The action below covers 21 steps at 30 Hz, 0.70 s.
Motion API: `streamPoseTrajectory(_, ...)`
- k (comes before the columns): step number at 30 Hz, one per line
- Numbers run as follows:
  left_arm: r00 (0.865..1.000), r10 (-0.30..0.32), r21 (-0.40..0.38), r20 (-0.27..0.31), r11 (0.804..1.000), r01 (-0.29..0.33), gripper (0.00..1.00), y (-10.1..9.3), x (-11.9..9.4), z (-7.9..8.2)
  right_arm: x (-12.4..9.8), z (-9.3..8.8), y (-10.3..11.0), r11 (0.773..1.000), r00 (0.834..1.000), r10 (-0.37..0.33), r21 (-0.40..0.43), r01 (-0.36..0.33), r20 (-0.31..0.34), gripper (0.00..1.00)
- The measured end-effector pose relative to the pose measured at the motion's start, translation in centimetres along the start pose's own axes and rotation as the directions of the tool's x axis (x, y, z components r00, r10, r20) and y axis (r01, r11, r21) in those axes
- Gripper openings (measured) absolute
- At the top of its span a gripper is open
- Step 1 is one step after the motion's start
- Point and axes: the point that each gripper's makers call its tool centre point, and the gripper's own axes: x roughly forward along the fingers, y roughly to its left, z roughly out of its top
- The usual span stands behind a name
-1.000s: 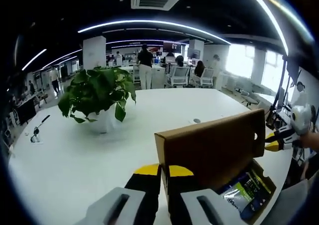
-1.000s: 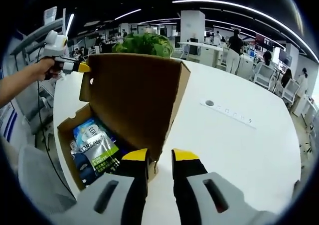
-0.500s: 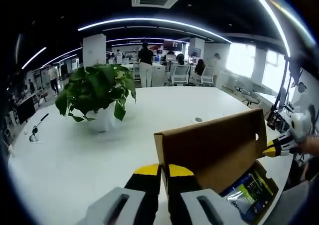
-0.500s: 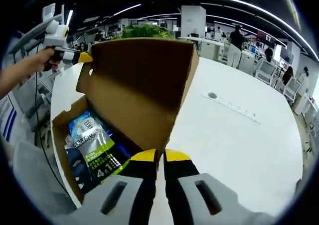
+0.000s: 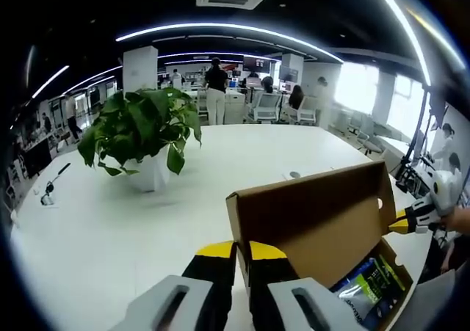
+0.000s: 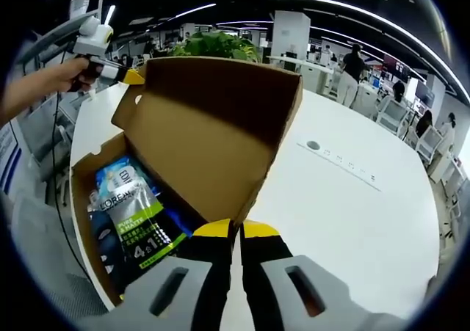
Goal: Operate the shoe box by opening the lid, removing the specified soft item, and placing it in the target area until the item is outside and the box remains undamaged.
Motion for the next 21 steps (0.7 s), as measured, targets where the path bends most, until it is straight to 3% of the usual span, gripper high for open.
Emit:
streamPoseTrajectory(10,1.000,0.005,-0.029,-0.005,1.000,-0.005,0.11,0.2,0.1,-1.4,0.2,0.2,-0.1,1.000,1.000,-0.009,-0.025,0.009,0.000,0.01)
streamPoseTrajectory(21,0.998,0.007,-0.071,-0.056,0.997,-0.011,0.11,-1.4,-0.9,-5.9,0.5,0.3,-0.4,1.000,1.000,-0.008,-0.007,0.008,0.003,0.01)
